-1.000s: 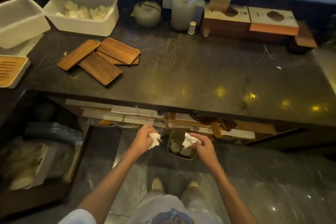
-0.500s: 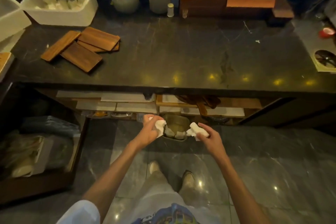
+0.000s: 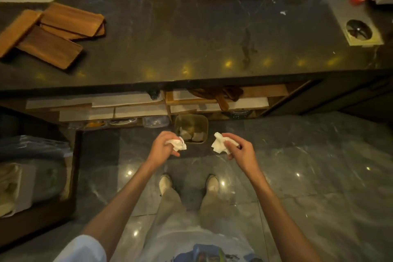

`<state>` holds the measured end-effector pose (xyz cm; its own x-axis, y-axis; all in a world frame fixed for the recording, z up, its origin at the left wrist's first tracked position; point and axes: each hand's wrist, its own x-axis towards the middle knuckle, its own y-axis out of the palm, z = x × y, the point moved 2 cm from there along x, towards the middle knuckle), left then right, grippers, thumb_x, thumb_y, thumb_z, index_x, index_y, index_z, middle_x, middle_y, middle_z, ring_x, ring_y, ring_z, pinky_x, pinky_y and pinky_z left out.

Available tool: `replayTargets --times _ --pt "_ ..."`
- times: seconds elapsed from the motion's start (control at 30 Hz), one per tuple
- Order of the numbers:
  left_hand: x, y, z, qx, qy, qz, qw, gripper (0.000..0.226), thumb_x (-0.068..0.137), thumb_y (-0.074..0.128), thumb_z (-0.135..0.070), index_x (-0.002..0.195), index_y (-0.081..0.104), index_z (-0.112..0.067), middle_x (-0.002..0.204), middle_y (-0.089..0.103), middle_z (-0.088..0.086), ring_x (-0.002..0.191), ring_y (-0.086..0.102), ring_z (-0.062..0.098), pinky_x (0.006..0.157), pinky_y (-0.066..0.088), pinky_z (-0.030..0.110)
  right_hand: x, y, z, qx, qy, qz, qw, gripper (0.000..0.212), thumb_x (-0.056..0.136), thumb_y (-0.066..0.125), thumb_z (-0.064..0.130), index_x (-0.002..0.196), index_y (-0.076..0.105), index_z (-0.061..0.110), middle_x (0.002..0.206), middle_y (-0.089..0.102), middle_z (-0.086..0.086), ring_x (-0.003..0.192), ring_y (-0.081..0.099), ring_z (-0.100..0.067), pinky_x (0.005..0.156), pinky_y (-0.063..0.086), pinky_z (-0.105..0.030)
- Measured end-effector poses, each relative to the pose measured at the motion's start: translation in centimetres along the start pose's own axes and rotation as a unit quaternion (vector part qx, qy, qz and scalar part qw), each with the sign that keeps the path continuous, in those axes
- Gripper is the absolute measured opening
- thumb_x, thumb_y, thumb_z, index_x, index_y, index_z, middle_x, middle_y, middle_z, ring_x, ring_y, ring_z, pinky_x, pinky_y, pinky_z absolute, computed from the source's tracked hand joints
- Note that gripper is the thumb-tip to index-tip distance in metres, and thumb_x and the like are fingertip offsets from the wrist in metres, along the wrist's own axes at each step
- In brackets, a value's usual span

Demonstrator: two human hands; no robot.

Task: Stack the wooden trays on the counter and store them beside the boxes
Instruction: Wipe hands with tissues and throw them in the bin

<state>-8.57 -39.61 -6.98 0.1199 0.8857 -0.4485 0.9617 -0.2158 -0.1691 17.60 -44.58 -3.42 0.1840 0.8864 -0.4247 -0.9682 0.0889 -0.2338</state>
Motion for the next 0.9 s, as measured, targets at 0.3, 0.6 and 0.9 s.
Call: replayTargets --times 0.3,0.6,0.9 --pt "8.0 -0.8 5.8 0.086 -0.018 0.045 0.995 0.029 0.098 0.051 -0.012 0.124 0.061 -0.004 0.132 0.044 0.015 0.125 0.046 0.023 0.101 0.046 0.029 6.8 6.1 -8.1 0.062 0.077 -0.020 0.995 0.032 0.102 0.046 0.023 0.130 0.062 0.019 0.133 0.060 -0.002 0.121 0.057 -0.015 0.100 0.050 -0.038" --pt "21.0 3.3 22.5 0.103 -0.046 -0.049 0.992 0.021 0.090 0.061 -0.002 0.106 0.064 -0.015 0.122 0.052 0.012 0.108 0.053 0.023 0.087 0.048 0.025 19.5 12.8 -23.9 0.040 0.090 -0.040 0.994 0.034 0.091 0.065 0.020 0.123 0.061 0.032 0.127 0.059 0.010 0.111 0.057 -0.005 0.076 0.053 -0.013" --pt "33.1 7.8 37.6 0.179 -0.062 -0.019 0.982 0.019 0.091 0.059 -0.002 0.105 0.071 0.003 0.112 0.067 0.019 0.102 0.062 0.028 0.092 0.045 0.024 32.4 17.2 -41.4 -0.062 0.110 -0.012 0.992 0.026 0.087 0.070 0.022 0.111 0.062 0.028 0.111 0.061 0.005 0.090 0.059 0.000 0.064 0.047 -0.006"
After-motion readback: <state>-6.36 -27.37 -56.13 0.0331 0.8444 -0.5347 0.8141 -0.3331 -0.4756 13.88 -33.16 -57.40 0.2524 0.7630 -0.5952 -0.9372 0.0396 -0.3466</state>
